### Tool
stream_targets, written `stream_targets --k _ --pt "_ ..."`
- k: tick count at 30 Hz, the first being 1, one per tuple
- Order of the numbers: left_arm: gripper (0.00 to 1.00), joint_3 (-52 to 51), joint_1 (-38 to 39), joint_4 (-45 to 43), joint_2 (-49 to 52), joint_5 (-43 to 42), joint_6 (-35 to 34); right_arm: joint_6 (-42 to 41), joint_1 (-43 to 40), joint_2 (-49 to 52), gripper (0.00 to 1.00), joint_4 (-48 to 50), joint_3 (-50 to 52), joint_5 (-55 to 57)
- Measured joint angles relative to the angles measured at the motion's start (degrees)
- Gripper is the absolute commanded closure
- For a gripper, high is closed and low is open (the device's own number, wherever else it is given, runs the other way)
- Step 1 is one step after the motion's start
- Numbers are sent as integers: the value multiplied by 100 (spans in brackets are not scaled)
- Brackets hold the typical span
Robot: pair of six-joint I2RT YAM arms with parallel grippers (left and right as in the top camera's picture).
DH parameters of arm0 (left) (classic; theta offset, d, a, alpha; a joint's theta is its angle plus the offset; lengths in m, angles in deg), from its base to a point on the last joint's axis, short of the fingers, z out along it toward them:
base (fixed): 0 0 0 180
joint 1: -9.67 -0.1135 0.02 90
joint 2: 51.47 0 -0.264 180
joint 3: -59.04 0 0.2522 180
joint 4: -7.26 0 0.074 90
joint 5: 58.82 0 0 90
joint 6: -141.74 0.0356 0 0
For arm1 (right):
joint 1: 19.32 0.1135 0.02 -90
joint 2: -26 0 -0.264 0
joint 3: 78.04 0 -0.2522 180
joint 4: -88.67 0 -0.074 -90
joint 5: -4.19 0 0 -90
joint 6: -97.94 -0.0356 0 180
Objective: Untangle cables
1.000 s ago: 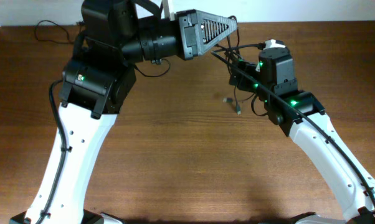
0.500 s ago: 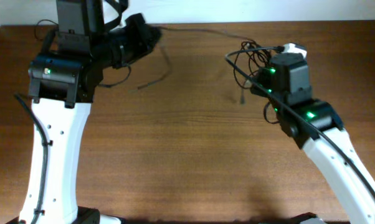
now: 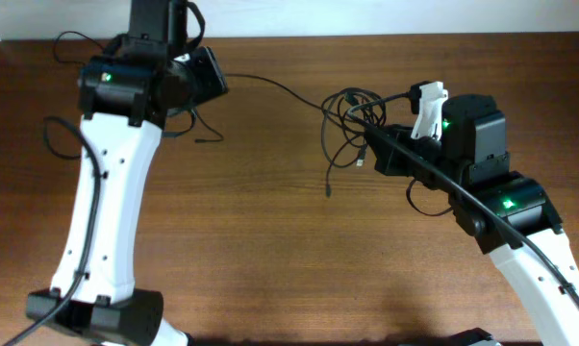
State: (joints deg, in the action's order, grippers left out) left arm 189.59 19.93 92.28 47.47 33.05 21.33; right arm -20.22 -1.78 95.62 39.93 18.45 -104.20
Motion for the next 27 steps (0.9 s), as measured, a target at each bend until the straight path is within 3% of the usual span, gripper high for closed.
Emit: stream_targets --k 2,4,10,15,20,23,27 --pt "7 0 0 81 173 -229 214 -46 0 0 96 -61 0 -140" --pt "1 0 -7 52 251 -857 787 -57 0 0 96 -66 0 -232" --pt "1 0 9 33 319 -2597 2520 -426 0 0 96 -192 0 -289" --pt "2 0 114 9 544 -2669 2885 -809 -496 0 96 385 2 -1515" --pt "5 0 114 -17 780 -3143 1781 -754 -1113 0 96 262 2 -2417" --pt "2 0 155 -33 780 -3860 581 -715 -1113 0 96 262 2 -2527" --pt "1 0 361 -35 780 -4133 -1058 -704 -1113 0 96 262 2 -2551"
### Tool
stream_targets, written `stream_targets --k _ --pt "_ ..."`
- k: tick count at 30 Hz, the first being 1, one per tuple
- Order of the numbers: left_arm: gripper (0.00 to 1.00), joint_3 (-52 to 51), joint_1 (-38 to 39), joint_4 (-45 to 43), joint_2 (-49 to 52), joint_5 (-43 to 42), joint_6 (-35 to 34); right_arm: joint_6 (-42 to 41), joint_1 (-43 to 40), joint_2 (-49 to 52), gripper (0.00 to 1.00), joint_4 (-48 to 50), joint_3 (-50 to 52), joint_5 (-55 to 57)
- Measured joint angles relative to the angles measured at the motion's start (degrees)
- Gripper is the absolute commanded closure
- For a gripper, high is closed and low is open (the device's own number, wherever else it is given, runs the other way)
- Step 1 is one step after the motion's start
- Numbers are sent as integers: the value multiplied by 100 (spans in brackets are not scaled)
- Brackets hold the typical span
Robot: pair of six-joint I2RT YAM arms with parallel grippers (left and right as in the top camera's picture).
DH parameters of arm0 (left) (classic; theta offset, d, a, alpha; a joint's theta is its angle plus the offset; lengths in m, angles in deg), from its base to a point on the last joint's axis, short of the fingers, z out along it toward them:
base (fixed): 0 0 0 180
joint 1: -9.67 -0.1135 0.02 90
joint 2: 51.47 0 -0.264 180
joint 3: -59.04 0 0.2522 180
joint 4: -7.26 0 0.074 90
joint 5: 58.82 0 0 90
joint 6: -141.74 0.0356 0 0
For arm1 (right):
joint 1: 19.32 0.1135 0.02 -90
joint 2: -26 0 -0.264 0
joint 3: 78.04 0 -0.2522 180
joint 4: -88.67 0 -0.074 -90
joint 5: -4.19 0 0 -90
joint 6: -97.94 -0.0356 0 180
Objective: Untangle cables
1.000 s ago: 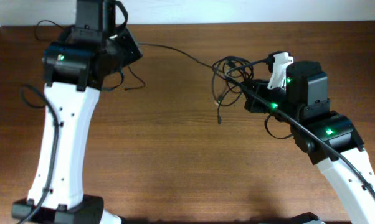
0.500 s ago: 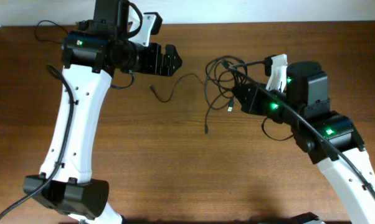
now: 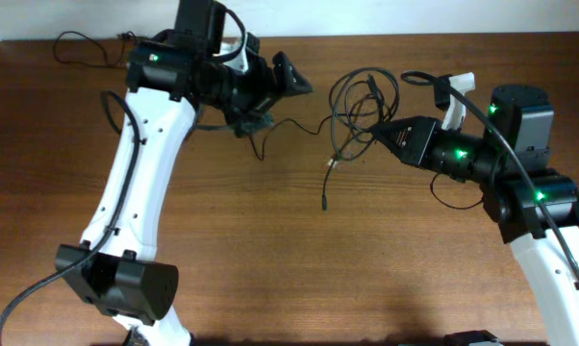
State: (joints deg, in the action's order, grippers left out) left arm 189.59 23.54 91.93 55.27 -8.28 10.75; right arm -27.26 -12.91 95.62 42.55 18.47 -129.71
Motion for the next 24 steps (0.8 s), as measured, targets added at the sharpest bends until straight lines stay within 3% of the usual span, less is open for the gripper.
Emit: stream_targets --k 3,11,15,24 --pt "5 0 164 0 0 -72 -1515 26 0 0 96 0 0 -22" --pt "25 0 682 -4 0 -184 -3390 50 0 0 96 -15 0 -20" --pt "35 0 693 -24 0 -350 -3926 52 0 0 96 -15 0 -24" --pt "36 0 693 -63 0 -387 -4835 -243 0 0 96 772 4 -494"
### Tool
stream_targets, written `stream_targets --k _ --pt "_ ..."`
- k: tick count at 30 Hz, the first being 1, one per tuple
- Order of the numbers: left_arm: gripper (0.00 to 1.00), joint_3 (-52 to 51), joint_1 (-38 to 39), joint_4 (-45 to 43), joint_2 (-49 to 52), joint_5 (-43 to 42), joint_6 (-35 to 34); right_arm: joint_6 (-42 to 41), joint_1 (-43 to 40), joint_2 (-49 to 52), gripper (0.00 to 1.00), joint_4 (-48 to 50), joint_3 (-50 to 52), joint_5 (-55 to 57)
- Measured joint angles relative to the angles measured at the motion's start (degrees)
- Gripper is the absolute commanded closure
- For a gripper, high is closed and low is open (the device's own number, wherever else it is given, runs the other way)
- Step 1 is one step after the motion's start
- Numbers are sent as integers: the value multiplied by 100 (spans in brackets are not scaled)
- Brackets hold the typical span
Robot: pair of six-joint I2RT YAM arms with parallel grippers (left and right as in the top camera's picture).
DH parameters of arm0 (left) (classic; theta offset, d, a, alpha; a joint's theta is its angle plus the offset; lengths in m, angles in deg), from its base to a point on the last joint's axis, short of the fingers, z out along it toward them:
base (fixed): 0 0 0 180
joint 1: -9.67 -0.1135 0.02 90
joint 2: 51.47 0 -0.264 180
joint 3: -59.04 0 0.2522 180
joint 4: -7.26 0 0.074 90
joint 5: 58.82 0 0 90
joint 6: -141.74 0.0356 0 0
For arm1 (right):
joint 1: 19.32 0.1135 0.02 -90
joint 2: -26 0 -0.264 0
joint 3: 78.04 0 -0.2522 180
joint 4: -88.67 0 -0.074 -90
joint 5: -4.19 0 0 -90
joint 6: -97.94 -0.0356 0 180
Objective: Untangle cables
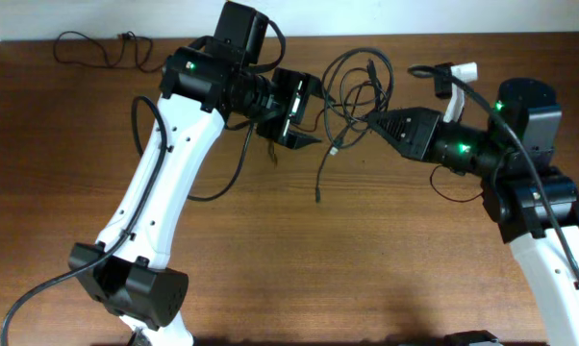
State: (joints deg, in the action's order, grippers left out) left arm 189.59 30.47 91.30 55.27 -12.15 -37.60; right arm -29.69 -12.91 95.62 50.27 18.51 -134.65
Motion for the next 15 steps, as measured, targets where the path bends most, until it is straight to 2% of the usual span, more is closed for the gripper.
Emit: stream_targets --k 2,8,9,11,15 --pt "40 0 0 -28 0 0 -111 -15 0 0 96 2 0 -61" --pt "63 0 -2 -79 0 -70 -219 -52 7 0 96 -57 0 -120" --pt "70 0 -2 -83 0 -116 -223 -52 7 2 96 -57 0 -120" --pt "99 0 0 -85 0 -175 -249 -57 7 0 96 -57 0 -120" --pt "100 0 0 -87 0 -90 -238 0 7 0 96 -177 0 -120"
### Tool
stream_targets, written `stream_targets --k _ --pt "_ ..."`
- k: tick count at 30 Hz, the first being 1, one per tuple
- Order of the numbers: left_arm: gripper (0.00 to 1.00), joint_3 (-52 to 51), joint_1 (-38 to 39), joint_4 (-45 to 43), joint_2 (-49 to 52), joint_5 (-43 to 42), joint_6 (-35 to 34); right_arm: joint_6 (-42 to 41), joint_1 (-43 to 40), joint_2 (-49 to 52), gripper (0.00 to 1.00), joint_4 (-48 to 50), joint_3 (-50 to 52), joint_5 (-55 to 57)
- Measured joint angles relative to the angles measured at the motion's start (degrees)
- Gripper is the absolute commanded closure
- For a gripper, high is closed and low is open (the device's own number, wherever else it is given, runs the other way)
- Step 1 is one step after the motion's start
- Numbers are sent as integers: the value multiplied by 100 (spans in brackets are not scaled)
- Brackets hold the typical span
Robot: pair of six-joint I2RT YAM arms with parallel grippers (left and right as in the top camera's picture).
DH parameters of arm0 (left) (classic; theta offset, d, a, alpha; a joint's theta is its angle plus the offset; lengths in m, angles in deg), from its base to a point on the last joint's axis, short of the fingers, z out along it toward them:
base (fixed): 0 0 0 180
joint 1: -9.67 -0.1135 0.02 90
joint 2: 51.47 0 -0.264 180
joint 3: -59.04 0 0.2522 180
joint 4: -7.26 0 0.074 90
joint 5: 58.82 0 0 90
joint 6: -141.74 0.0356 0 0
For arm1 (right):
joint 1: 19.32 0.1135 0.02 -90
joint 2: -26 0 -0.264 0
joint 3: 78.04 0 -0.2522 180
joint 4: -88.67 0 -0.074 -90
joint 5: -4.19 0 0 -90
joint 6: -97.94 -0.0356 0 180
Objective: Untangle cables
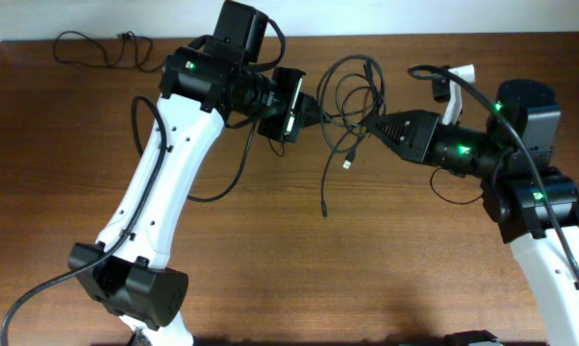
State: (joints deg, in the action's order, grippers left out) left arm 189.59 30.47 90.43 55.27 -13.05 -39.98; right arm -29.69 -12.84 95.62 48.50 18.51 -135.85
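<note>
A tangle of thin black cable [355,88] hangs in loops above the brown table [270,269], at the back centre. My right gripper [372,123] points left and is shut on a strand at the tangle's right side. From the left, my left gripper [314,109] reaches the same tangle, its fingers drawn together on a strand. Two loose ends dangle below: a light-tipped plug [348,164] and a dark end [324,209].
A second black cable [95,45] lies coiled at the table's back left corner. A black lead [234,171] droops from the left arm. The right arm's own lead [451,197] loops beside it. The table's back edge runs just behind the tangle.
The left gripper stood open beside the tangle; now its fingers are together on a strand. The two dangling ends hang slightly lower and further right. The right arm has not moved.
First the left gripper was far to the left with a strand stretched across to the tangle, which the right gripper held. Then the left arm stood nearer and the tangle higher. Then the left gripper was open at the tangle, and now it grips it.
</note>
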Motion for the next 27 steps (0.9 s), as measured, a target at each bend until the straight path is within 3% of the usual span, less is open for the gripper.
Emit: stream_targets --k 4,6,8,9,11,16,19,23,25,27 --pt "100 0 -9 13 0 1040 487 234 4 2 96 -903 -11 507" --pt "100 2 -17 85 0 1956 955 332 17 7 96 -1373 -28 1051" --pt "100 0 2 413 0 3018 1340 376 48 9 85 -1843 -26 1692" --pt "100 2 22 483 0 3311 1425 400 70 11 72 -1912 -26 1930" --pt "100 0 2 752 0 4363 1589 415 37 11 60 -2033 -26 2524" --pt "100 0 -68 883 0 5611 1716 457 31 11 39 -2146 -26 3167" --pt "100 0 -50 702 0 5436 1823 466 31 13 36 -2159 -26 3112" --pt "100 0 44 -520 0 3720 2986 621 31 140 35 -2144 -26 2649" --pt "100 -4 44 -1248 2 2129 3471 647 31 175 34 -2111 -26 2413" --pt "100 -4 52 -1311 2 1611 3694 660 31 181 32 -1996 -26 2168"
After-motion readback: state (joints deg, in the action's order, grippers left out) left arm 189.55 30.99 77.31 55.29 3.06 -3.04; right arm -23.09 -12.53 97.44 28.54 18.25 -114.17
